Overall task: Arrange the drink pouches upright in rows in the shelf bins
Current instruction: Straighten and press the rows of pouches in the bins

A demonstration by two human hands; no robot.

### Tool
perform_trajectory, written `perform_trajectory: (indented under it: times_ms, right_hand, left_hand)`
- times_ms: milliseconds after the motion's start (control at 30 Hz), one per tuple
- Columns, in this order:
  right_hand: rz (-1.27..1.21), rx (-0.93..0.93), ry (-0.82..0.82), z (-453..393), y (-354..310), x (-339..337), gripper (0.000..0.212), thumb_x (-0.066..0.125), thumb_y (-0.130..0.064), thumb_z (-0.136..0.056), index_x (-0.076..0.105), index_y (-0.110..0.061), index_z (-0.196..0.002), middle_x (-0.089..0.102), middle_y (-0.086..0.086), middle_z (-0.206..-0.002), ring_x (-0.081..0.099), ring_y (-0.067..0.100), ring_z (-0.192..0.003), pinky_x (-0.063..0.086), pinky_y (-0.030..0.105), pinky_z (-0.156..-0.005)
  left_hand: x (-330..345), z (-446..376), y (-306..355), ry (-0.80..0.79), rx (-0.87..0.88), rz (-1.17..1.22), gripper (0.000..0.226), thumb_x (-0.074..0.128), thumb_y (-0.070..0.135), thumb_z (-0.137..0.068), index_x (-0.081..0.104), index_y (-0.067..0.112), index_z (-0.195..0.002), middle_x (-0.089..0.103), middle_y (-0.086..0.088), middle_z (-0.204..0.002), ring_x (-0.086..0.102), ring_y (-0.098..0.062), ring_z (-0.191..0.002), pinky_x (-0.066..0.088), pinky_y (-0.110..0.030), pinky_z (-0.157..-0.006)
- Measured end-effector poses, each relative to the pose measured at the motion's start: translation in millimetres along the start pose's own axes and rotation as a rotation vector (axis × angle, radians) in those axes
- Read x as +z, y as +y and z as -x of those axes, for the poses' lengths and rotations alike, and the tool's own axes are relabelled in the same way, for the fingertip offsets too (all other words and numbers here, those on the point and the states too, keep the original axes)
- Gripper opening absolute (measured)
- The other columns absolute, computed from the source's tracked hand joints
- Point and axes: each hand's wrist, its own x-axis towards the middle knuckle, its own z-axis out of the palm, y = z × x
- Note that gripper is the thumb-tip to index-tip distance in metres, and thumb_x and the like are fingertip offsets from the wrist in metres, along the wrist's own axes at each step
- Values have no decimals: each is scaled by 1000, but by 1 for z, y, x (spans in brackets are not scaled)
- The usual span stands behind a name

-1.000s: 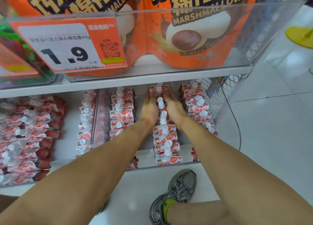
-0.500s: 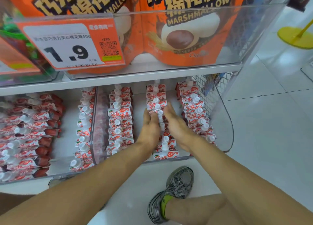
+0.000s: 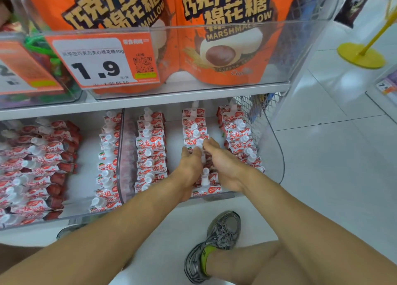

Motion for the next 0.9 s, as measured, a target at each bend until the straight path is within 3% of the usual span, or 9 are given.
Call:
perform_trajectory:
  times_ms: [67, 133, 233, 367, 433, 567, 700, 767, 900]
  right_hand:
    - [9, 8, 16, 4, -1, 0, 58, 32, -49, -105, 9, -38, -156, 33, -12, -154, 28, 11, -142, 10, 46, -120]
    - [21, 24, 23, 4, 0, 2, 62, 33, -51, -104, 3, -39, -157, 29, -7, -159, 27, 17, -147, 11, 49, -121]
    - [64, 31, 33, 3, 1, 3, 64, 32, -53, -103, -1, -40, -156, 30, -6, -159, 28, 18, -147, 10, 50, -121]
    - [114, 55, 36, 11, -1, 1, 66, 30, -51, -104, -7, -37, -156, 16, -2, -165, 17, 20, -151, 8, 49, -121]
    - [52, 76, 30, 10, 2, -4, 63, 31, -49, -105, -3, -39, -156, 13, -3, -165, 16, 20, -151, 10, 50, -123]
    - [69, 59, 57, 10, 5, -4, 59, 29, -48, -106, -1, -39, -156, 13, -3, -165, 14, 20, -152, 9, 47, -121]
    - [63, 58, 49, 0, 6, -4, 60, 31, -56, -102, 7, -42, -156, 20, -4, -164, 21, 21, -150, 13, 52, -122]
    - [132, 44, 61, -3, 5, -9, 65, 30, -64, -97, 16, -40, -155, 21, -7, -163, 23, 20, -149, 16, 54, -121]
    - [267, -65, 202, -15, -11, -9, 79, 32, -73, -88, 24, -31, -155, 24, -6, -162, 25, 21, -148, 22, 52, -120]
  left_hand:
    - [1, 6, 0, -2, -23, -9, 59, 25, 43, -104, -5, 30, -153, 36, 0, -152, 35, -20, -138, 27, -35, -105]
    - [2, 7, 1, 8, -34, -30, 63, 25, 46, -103, -11, 30, -152, 39, -1, -151, 38, -19, -135, 29, -35, -102]
    - [2, 6, 1, 19, -33, -31, 65, 26, 48, -102, -12, 29, -152, 42, -2, -149, 40, -19, -134, 29, -36, -102]
    - [0, 9, 0, 7, -28, -82, 69, 28, 47, -102, -13, 23, -152, 52, -5, -139, 45, -17, -126, 29, -36, -103]
    - [0, 9, 1, -2, -48, -110, 71, 31, 47, -101, -14, 24, -151, 55, -5, -128, 44, -20, -128, 29, -37, -104]
    - [-2, 6, -2, -18, -56, -141, 69, 30, 45, -102, -15, 24, -151, 36, -6, -152, 33, -25, -140, 27, -42, -111]
    - [-5, 11, 1, -39, -54, -156, 70, 29, 49, -101, -12, 23, -152, 36, -5, -152, 32, -24, -140, 27, -41, -110]
    - [-12, 15, 5, -48, -67, -146, 64, 30, 48, -102, 2, 22, -153, 30, -6, -155, 31, -27, -140, 29, -42, -108]
    - [-23, 22, 10, -18, -35, -194, 65, 33, 46, -100, 1, 26, -153, 20, -8, -158, 28, -33, -141, 26, -47, -115]
